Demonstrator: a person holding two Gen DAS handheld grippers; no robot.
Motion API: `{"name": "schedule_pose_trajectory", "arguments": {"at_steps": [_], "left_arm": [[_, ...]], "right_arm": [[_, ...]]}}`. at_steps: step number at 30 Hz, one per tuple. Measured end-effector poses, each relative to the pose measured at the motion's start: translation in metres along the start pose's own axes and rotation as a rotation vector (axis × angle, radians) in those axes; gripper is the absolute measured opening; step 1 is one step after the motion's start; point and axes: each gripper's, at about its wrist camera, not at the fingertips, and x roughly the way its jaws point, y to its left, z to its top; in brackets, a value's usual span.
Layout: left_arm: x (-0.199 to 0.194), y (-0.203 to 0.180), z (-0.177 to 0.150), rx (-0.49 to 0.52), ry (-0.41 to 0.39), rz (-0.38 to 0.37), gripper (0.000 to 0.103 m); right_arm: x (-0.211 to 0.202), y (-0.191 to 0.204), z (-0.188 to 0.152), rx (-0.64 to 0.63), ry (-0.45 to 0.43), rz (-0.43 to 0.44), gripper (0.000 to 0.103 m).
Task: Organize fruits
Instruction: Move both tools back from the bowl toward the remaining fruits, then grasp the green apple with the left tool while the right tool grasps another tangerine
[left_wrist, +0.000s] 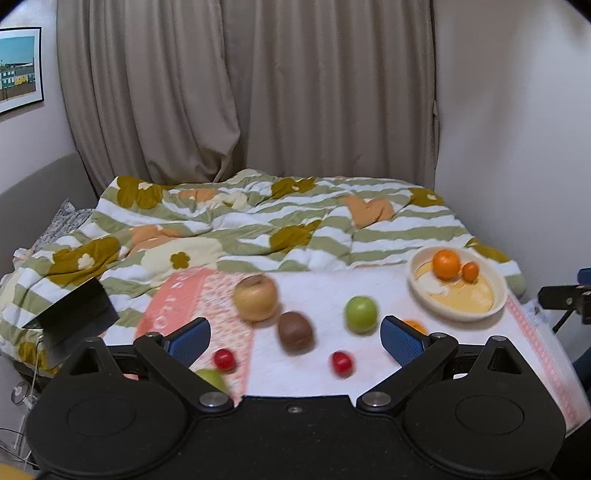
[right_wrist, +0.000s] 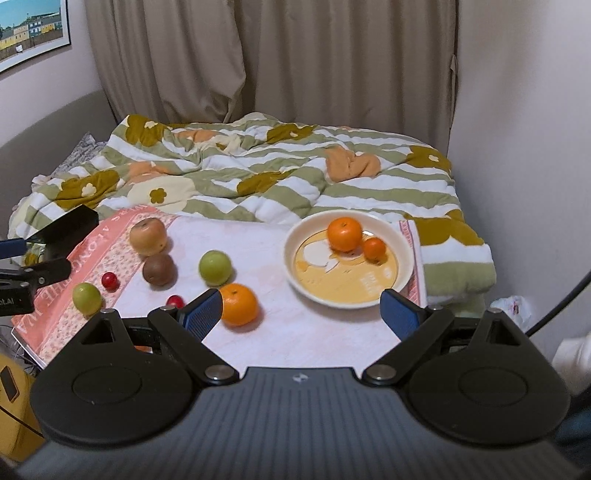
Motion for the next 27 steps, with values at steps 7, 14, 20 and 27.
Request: {"name": "schedule_pose_trajectory", "arguments": {"at_steps": [7,14,20,27], "left_arm": [[0.008,0.059,-0.023,0.005,0.024,-0.03,0.1],[0.038,0.1,-0.044,0.035,0.048,-0.072,0.1],[0.07,0.126,-0.06,0.044,0.072,-0.113,0.099],[0.109,0.133,-0.075,0.076,0.148,-0.164,0.098]], "right_arm": [[0.008,0.053,-0.02,0.077,0.006,-0.031,0.103],[0.034,0.104,-0.043,0.127,0.022,-0.039,0.103],[0.062,0.139,-0.06,0.153,0.032,-0.036,0.103],[0.102,0.169,-0.077,0.137,0.062,-0.011,0.103]]}}
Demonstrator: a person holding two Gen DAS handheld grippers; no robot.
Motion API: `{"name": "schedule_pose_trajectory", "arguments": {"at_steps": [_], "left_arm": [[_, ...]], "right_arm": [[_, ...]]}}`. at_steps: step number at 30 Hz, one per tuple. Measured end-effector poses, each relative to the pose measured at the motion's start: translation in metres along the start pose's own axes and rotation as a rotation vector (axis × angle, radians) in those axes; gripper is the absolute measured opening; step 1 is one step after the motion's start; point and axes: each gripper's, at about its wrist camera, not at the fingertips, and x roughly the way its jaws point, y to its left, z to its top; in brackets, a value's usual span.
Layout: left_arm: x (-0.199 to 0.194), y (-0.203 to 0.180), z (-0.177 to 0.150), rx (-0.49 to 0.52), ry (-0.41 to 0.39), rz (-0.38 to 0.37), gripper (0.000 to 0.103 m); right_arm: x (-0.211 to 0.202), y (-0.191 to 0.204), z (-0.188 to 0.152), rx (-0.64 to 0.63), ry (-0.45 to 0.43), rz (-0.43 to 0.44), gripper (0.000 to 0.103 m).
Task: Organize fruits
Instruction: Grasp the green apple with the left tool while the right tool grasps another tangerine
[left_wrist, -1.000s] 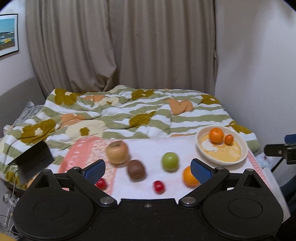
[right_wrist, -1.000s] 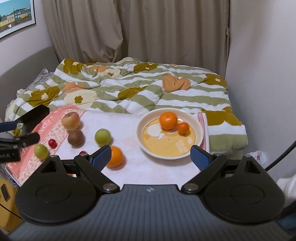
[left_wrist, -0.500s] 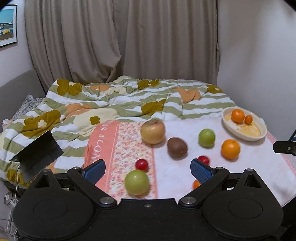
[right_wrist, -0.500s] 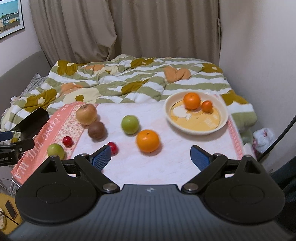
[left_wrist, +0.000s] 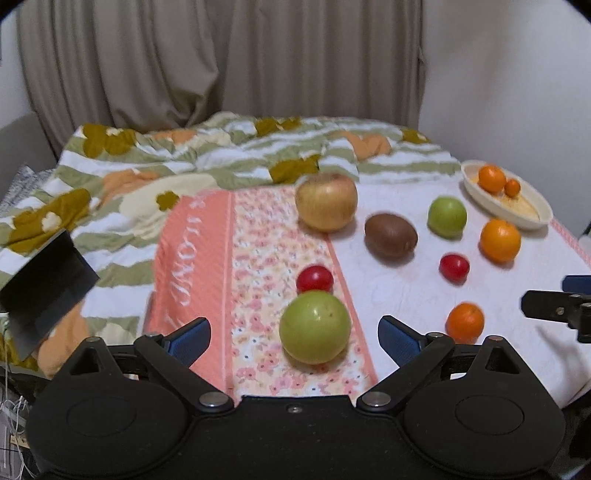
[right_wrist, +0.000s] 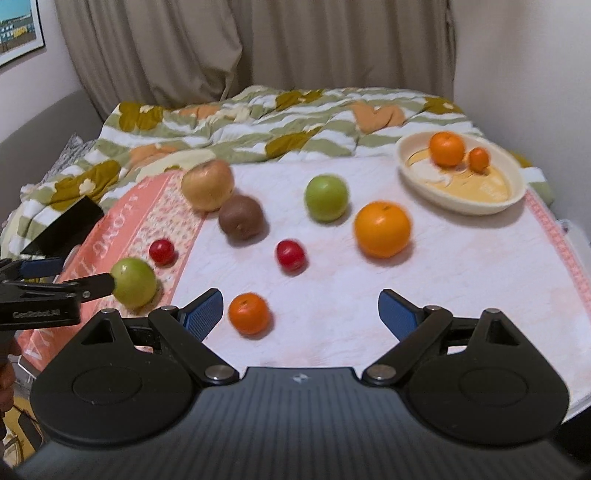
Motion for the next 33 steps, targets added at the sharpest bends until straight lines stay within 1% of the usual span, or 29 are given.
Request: {"name": "schedule_pose_trajectory", "arguments": {"at_steps": [2,6,8,10,12,13,14,17,19,24,27,29,30,33], "left_arm": [[0.008,-0.002,-0.001,0.019,0.017,-0.012,0.093],[0.023,-0.004,-0.001,0.044,0.035,-0.022,0.088],[0.031,-0.004,0.001,0.047,0.04,-0.026,0.08],[0.038,-0.004,0.002,0.049,0.052,-0.025,0.074],[0.042,-0.003,0.003,0.043,0.064,-0.046,0.067],[0.044,-0.003,0.003,0.043,0.07,-0.062,0.059],[0.045,-0.004,0.003,0.048,0.073,-0.07,0.058],[0.044,-0.009,0.002,0.087,0.068,-0.06,0.058],[0.043,-0.008,0.001,0.086,0.068,-0.064,0.058],[0.042,-0.005,0.001,0.074,0.074,-0.063,0.058],[0.04,-0.004,0.0,0.07,0.079,-0.064,0.058],[0.039,-0.003,0.0,0.066,0.08,-0.062,0.058],[0.038,-0.002,0.0,0.062,0.082,-0.061,0.058],[0.035,0.0,-0.002,0.046,0.082,-0.059,0.058]], "right_arm": [[0.009,0.005,-0.003,-0.008,0.011,0.01,0.103],[0.024,0.016,-0.006,-0.037,0.027,0.003,0.103],[0.029,0.018,-0.007,-0.053,0.038,0.001,0.102],[0.034,0.019,-0.008,-0.065,0.053,0.008,0.098],[0.04,0.021,-0.009,-0.071,0.07,0.017,0.094],[0.042,0.022,-0.009,-0.074,0.076,0.021,0.093],[0.043,0.023,-0.008,-0.077,0.079,0.024,0.09],[0.048,0.027,-0.008,-0.09,0.093,0.036,0.082],[0.051,0.03,-0.008,-0.099,0.1,0.044,0.079],[0.056,0.035,-0.007,-0.118,0.104,0.055,0.076],[0.061,0.035,-0.006,-0.123,0.109,0.058,0.072],[0.066,0.036,-0.006,-0.132,0.121,0.064,0.063],[0.068,0.037,-0.006,-0.141,0.129,0.067,0.051],[0.065,0.039,-0.005,-0.153,0.115,0.063,0.051]]}}
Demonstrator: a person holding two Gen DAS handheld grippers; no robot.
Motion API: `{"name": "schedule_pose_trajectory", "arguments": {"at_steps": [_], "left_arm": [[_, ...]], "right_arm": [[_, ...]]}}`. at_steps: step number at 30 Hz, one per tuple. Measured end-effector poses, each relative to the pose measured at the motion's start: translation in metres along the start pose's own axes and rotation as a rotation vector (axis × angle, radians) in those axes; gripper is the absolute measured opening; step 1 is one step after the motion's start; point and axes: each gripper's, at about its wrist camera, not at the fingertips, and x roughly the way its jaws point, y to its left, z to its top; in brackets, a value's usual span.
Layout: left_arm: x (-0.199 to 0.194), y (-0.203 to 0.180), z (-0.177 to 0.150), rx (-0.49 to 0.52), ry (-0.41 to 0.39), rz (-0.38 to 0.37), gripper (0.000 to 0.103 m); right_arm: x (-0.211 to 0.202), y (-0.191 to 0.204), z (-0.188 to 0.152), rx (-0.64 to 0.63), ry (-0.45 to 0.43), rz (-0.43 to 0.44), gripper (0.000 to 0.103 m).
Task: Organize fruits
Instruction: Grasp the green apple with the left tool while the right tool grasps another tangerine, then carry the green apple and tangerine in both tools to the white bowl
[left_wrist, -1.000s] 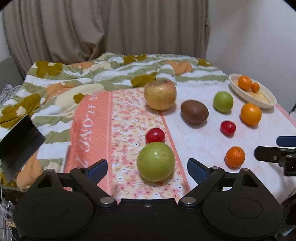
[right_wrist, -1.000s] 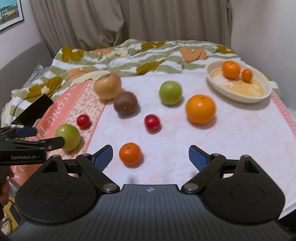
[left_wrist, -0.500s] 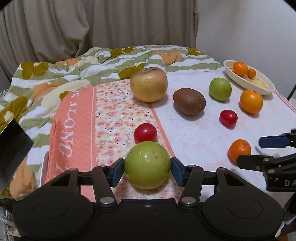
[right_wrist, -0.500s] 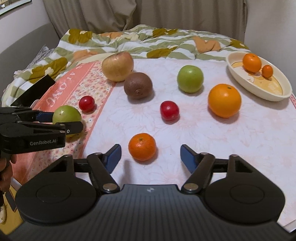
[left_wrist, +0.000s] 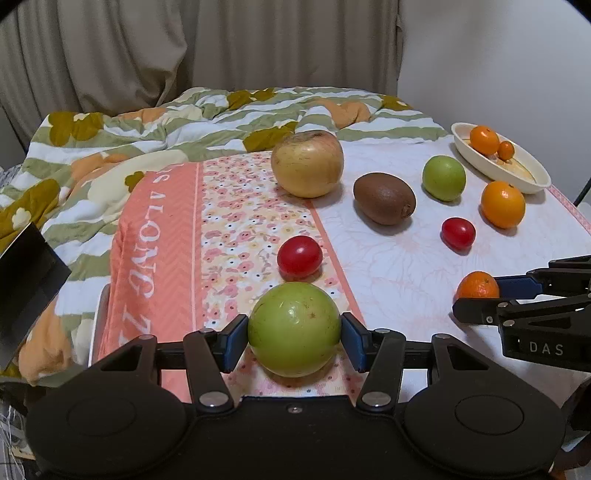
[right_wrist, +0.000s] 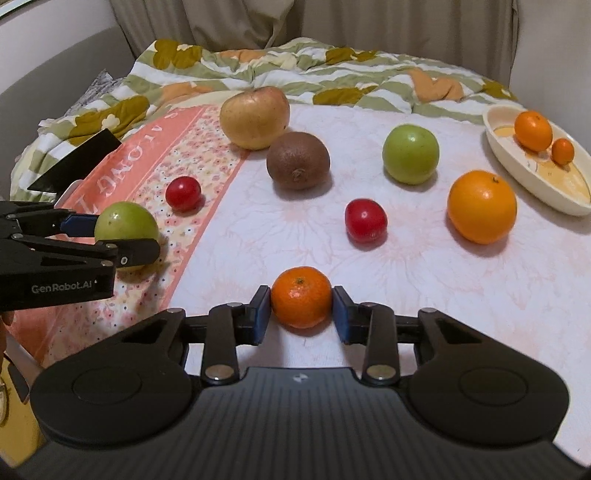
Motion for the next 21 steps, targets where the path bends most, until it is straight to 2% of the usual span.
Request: {"name": "schedule_pose_trajectory", "arguments": {"at_steps": [9,21], "left_arm": [[-0.026,-0.001,0.001,-0.051,-0.028,0.003,0.058],[-0.068,-0.028,0.021,-0.065,-0.095,-0.026,0.058]], "right_arm": [[-0.019,0.0,0.005,-0.002,-0.021,0.003,0.051],[-0.083,-0.015,0.011,0.009,-0.099,-0.036,0.051]]}}
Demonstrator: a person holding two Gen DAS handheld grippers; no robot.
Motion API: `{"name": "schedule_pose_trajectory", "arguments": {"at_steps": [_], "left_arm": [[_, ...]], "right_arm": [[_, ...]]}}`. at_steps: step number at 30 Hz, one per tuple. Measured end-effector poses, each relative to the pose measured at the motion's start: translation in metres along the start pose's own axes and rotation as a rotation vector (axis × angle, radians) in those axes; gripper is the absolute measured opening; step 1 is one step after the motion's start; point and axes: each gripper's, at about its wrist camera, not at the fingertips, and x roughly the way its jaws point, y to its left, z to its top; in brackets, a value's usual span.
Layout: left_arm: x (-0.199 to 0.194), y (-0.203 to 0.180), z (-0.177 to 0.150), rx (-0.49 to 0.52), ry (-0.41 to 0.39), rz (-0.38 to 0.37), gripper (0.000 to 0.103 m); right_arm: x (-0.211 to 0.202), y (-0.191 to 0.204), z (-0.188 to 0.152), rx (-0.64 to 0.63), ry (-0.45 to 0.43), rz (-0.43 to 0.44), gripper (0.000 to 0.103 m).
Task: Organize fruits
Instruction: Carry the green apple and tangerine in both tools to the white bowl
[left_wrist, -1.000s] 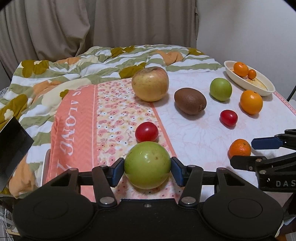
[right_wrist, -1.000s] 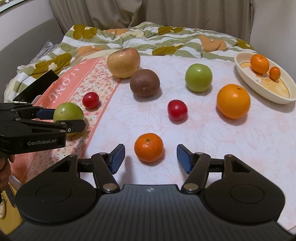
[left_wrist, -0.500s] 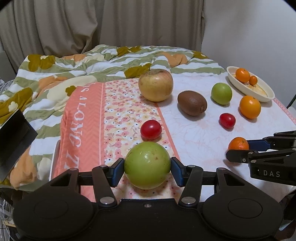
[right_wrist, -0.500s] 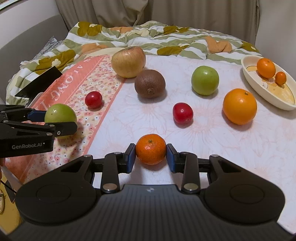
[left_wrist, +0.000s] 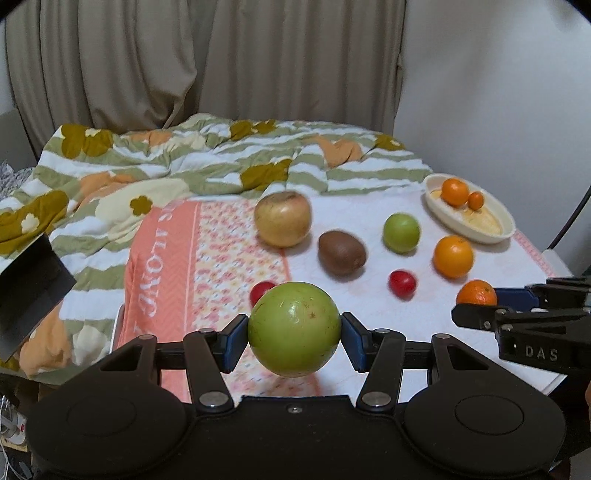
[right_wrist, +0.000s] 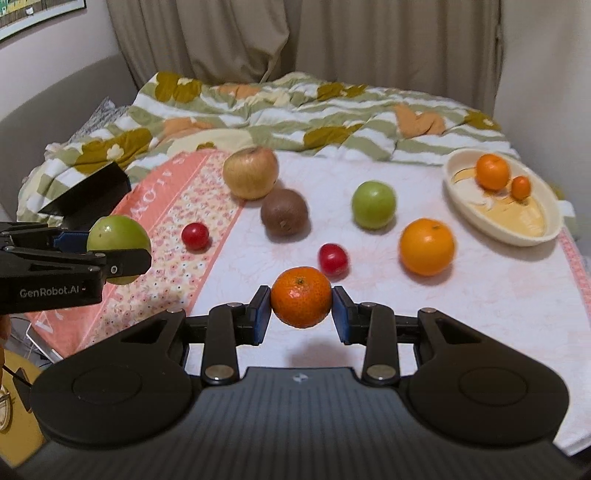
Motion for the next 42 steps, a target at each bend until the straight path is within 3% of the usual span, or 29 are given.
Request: {"name": "schedule_pose_trajectory", "arguments": {"at_steps": [10,21,31,42], "left_arm": [[-0.02,-0.059,0.026,0.027,-0.058,-0.032,0.058],[-0.011,-0.143,0.057,-0.035,-0.112,0.008,0.058],[0.026,-0.204,0.087,-0.108,-0.125,0.032,0.058],[0.099,-0.233,0.134,-0.091,-0.092,0.009,0.058]], "right_arm": [[-0.051,-0.061,0.004,0.059,-0.059,-0.042,0.051],[-0.077,-0.162,0.021,0.013,-0.087,-0.007,0.051],[-0.064,-0.252,0.054,-0.038,-0.111,0.008,0.05],[-0.012,-0.31,0.085,0.015,-0.088,-0.01,0.05]]}}
